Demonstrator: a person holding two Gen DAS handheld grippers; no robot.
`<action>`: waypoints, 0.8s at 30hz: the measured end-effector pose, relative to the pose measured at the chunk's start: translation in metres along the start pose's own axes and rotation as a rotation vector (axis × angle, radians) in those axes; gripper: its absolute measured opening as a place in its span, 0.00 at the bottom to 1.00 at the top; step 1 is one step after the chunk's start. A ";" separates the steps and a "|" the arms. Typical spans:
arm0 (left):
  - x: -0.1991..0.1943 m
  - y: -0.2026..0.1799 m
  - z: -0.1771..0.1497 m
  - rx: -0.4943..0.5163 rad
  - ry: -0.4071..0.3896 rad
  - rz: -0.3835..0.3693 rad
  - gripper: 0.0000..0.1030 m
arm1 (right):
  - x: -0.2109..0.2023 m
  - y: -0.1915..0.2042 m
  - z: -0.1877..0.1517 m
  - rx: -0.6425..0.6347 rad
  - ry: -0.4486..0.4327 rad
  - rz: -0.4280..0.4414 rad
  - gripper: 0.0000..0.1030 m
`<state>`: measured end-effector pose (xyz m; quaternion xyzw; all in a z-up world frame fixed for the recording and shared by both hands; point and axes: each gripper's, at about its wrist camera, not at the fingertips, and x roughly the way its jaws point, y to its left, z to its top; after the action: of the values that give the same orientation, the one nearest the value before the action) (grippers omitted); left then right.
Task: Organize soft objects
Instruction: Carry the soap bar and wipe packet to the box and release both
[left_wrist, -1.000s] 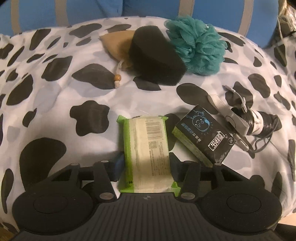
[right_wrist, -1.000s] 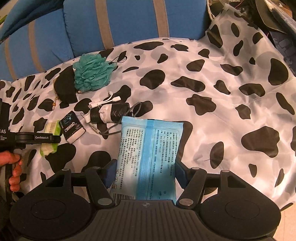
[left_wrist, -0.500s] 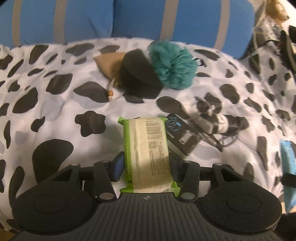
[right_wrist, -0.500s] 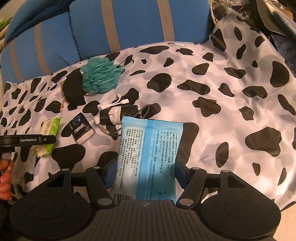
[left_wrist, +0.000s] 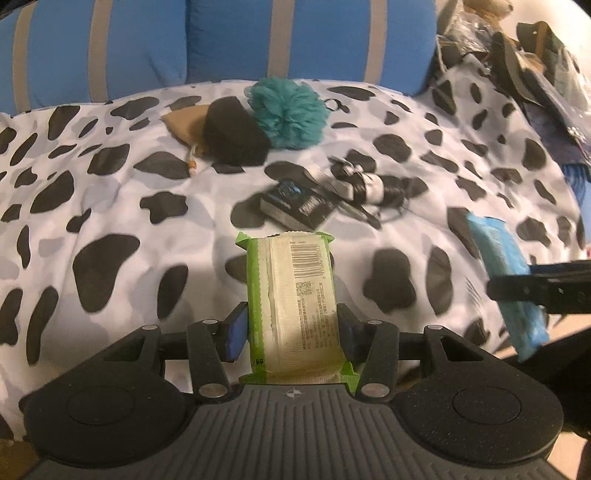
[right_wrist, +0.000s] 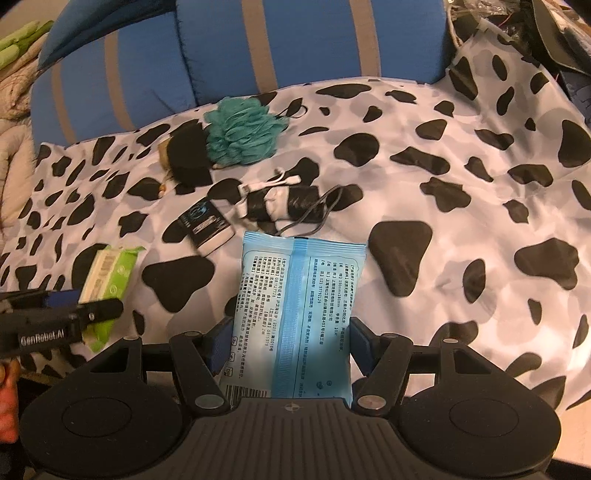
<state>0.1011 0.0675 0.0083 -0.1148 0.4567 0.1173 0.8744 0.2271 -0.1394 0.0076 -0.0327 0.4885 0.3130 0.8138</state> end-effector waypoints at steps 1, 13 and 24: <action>-0.003 -0.001 -0.004 0.001 0.001 -0.006 0.46 | -0.001 0.002 -0.003 -0.002 0.004 0.003 0.65; -0.028 -0.006 -0.047 -0.008 0.053 -0.023 0.46 | -0.010 0.033 -0.045 -0.063 0.076 0.042 0.65; -0.035 -0.006 -0.078 -0.030 0.163 -0.038 0.46 | 0.001 0.050 -0.078 -0.091 0.239 0.064 0.65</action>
<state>0.0235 0.0343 -0.0058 -0.1458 0.5222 0.0980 0.8345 0.1397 -0.1268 -0.0208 -0.0912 0.5682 0.3544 0.7370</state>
